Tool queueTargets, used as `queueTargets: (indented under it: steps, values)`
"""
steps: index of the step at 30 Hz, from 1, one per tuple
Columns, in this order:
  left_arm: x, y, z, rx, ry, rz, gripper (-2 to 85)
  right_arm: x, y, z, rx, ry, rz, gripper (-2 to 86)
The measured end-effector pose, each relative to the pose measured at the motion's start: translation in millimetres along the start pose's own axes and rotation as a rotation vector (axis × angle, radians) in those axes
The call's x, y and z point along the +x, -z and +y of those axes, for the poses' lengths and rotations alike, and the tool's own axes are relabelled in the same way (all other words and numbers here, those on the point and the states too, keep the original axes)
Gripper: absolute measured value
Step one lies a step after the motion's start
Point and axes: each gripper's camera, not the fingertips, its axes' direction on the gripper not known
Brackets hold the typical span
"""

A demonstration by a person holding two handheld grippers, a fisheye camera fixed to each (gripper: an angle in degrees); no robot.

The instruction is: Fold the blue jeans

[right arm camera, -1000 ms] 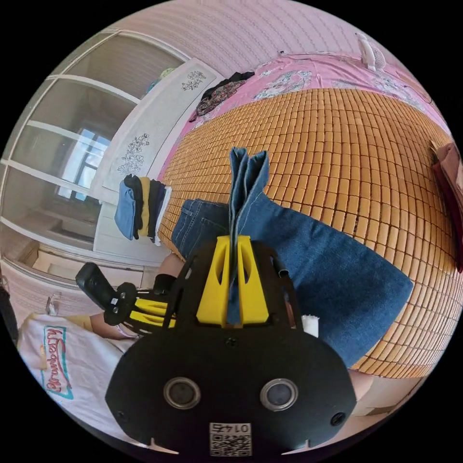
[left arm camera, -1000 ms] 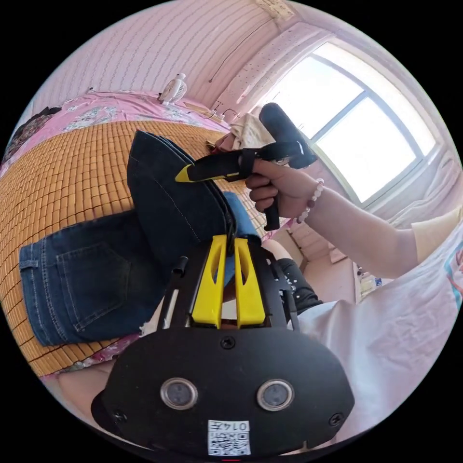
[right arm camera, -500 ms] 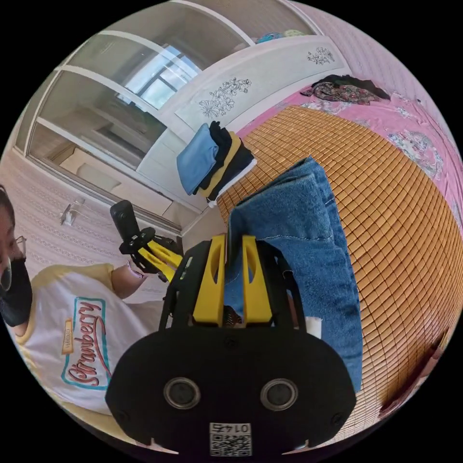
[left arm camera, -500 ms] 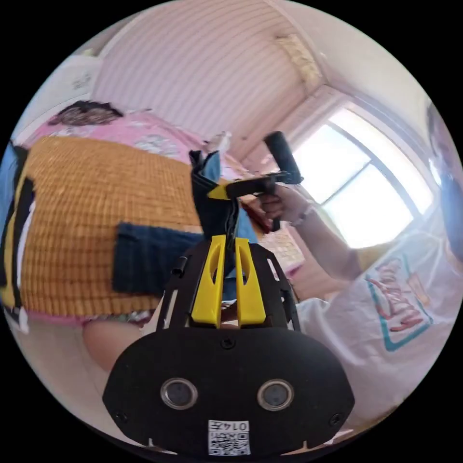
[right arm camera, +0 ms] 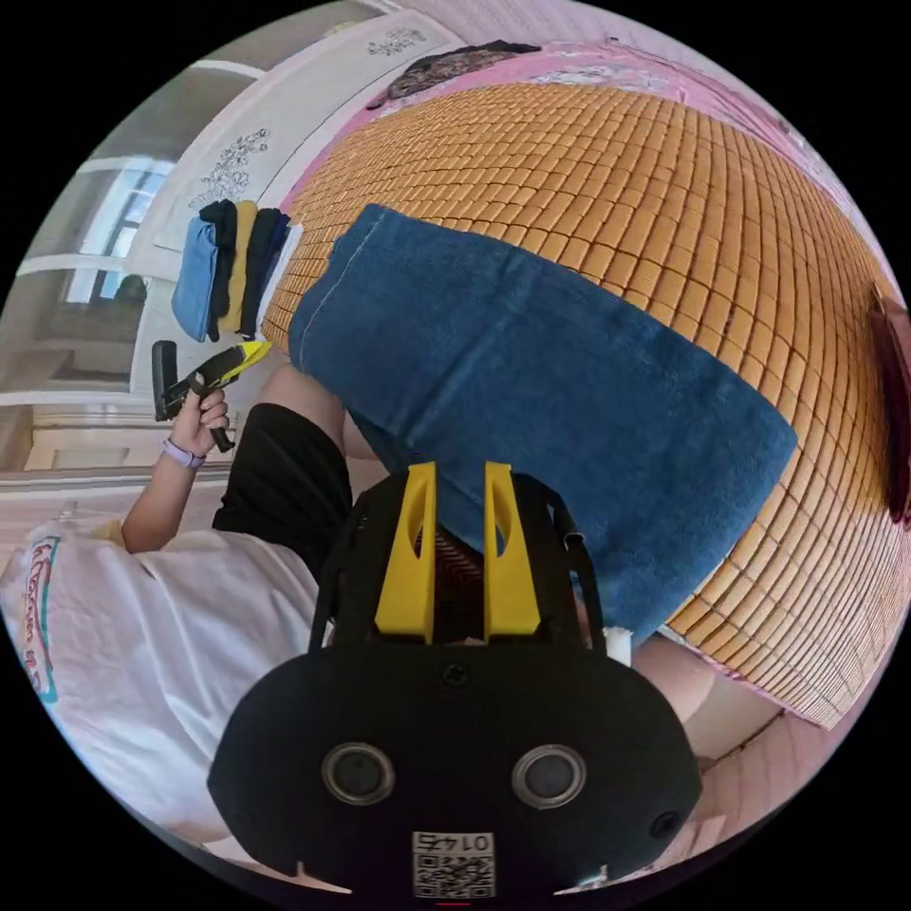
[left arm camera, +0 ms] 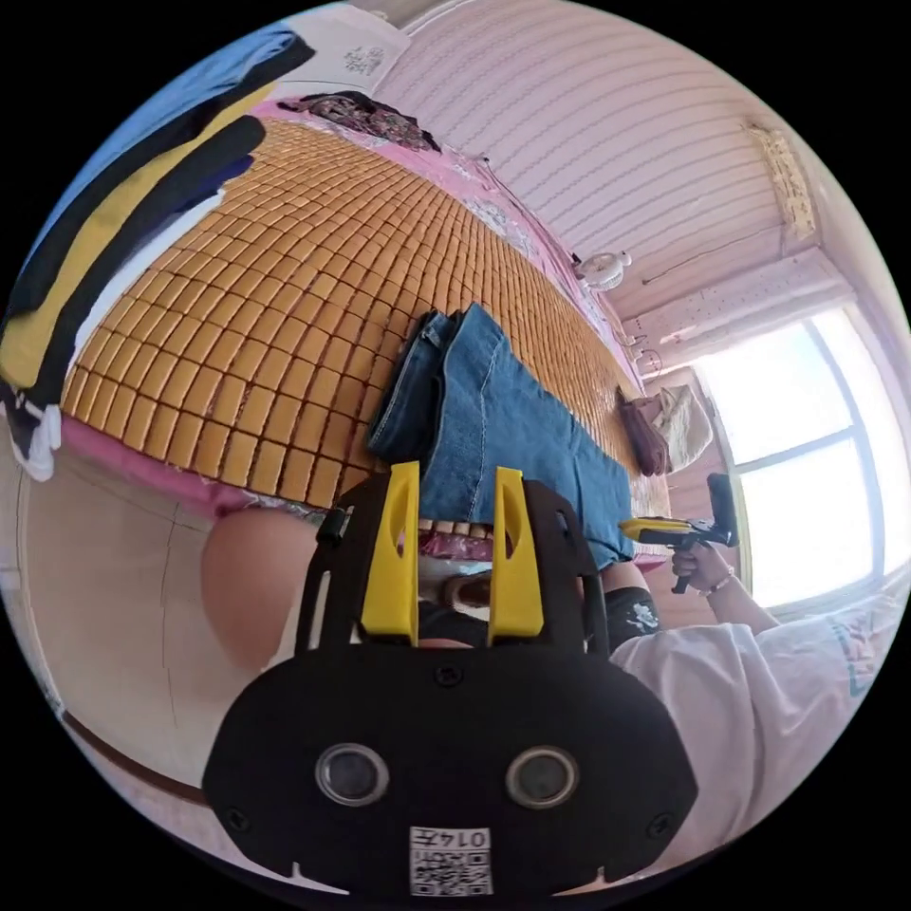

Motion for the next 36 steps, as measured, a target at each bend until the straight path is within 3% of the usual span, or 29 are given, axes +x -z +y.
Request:
queueTargets:
  steps: [4, 10, 22, 27, 32, 36]
  values:
    - [29, -49, -32, -0.229, -0.074, -0.149, 12.7, 25, 3, 53, 0.084, -0.166, -0.093, 7.7]
    - [60, -61, -44, -0.336, -0.170, -0.253, 7.7, 31, 3, 82, 0.149, -0.238, -0.136, 7.5]
    - [163, -6, -59, -0.231, -0.429, -0.249, 1.6, 17, 16, 82, 0.223, -0.258, -0.198, 5.8]
    - [126, 17, -57, -0.213, -0.319, -0.232, 2.9, 1, 13, 72, 0.235, -0.231, -0.185, 5.8]
    - [57, -38, -40, -0.352, -0.071, -0.282, 4.3, -12, -5, 61, 0.181, -0.257, -0.199, 6.2]
    - [58, -26, -26, -0.250, -0.035, -0.251, 4.9, -42, 4, 54, 0.204, -0.201, 0.003, 3.2]
